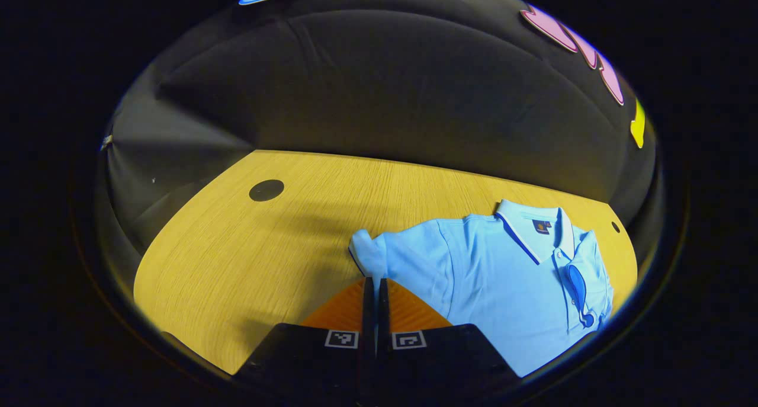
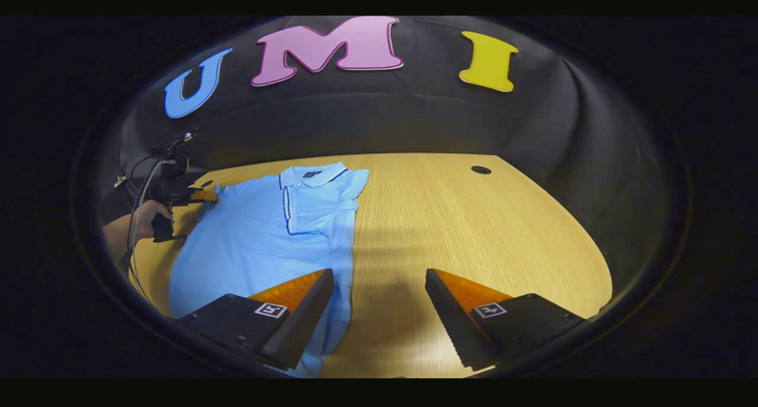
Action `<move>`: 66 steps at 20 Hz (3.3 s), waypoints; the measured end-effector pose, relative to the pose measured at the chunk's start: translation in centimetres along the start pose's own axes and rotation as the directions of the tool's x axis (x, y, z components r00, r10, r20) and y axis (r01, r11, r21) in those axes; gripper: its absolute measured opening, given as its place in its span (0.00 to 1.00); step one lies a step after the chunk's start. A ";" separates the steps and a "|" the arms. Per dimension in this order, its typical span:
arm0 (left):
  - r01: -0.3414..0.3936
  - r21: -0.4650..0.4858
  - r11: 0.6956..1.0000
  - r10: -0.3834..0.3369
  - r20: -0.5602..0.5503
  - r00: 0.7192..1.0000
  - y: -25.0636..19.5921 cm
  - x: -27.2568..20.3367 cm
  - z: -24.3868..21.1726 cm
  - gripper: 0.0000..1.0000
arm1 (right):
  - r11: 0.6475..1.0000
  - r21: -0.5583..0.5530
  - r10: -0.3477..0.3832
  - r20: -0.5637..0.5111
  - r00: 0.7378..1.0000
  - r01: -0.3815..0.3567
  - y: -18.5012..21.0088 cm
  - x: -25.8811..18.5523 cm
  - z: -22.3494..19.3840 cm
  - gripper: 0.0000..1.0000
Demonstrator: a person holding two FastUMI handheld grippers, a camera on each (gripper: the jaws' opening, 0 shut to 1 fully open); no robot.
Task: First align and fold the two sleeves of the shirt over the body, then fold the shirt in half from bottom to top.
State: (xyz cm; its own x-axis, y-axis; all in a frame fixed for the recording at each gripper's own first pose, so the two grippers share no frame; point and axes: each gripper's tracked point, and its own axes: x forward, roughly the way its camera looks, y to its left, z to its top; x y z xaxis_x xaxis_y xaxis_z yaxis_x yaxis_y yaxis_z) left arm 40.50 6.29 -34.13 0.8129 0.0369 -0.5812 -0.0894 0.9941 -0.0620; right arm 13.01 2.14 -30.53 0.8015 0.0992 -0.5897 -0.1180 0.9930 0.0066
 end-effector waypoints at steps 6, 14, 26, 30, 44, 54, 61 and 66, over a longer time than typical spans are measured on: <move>0.034 0.025 0.999 -0.035 0.034 0.999 -4.6 -2.0 1.8 0.06 | 0.999 0.033 0.001 -0.007 1.000 0.000 -0.9 0.3 0.5 0.98; 0.242 0.004 0.970 -0.242 0.084 0.967 -18.9 -8.4 2.9 0.08 | 1.000 0.024 0.020 0.022 1.000 -0.020 -1.3 -0.5 0.9 0.98; 0.344 0.158 0.926 -0.357 0.065 0.932 -19.3 -21.1 -4.3 0.97 | 0.997 0.066 0.052 -0.010 0.999 -0.051 2.6 -6.2 -3.8 0.99; 0.269 0.158 0.950 -0.281 0.057 0.958 -13.0 -26.4 -8.7 0.97 | 0.996 0.061 0.074 -0.047 0.996 -0.071 5.1 -9.1 -6.7 0.98; 0.144 0.168 0.975 -0.108 -0.207 0.972 -4.1 -33.8 -27.8 0.98 | 0.999 -0.026 0.037 -0.178 0.983 -0.043 8.0 -13.3 -16.2 0.99; 0.153 0.200 0.968 -0.104 -0.236 0.966 -6.0 -33.5 -28.2 0.50 | 0.998 -0.032 0.039 -0.206 0.978 -0.047 8.9 -12.8 -16.2 0.55; 0.191 0.121 0.974 -0.150 -0.289 0.945 -7.3 -33.0 -27.6 0.07 | 0.992 0.002 0.120 -0.250 0.961 -0.123 9.8 -12.5 -15.6 0.06; 0.192 0.072 0.979 -0.162 -0.309 0.937 -7.7 -33.8 -25.1 0.06 | 0.988 -0.027 0.142 -0.257 0.956 -0.154 9.7 -12.2 -12.4 0.06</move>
State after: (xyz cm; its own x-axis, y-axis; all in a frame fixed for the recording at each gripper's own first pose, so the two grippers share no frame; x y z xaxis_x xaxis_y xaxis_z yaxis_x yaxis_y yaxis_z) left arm -0.76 -5.20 -34.38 0.5987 -0.1577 -0.7852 0.1101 0.9873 -0.1144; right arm -5.17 9.76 -33.34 0.5987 0.2193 -0.7704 -0.2557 0.9638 0.0757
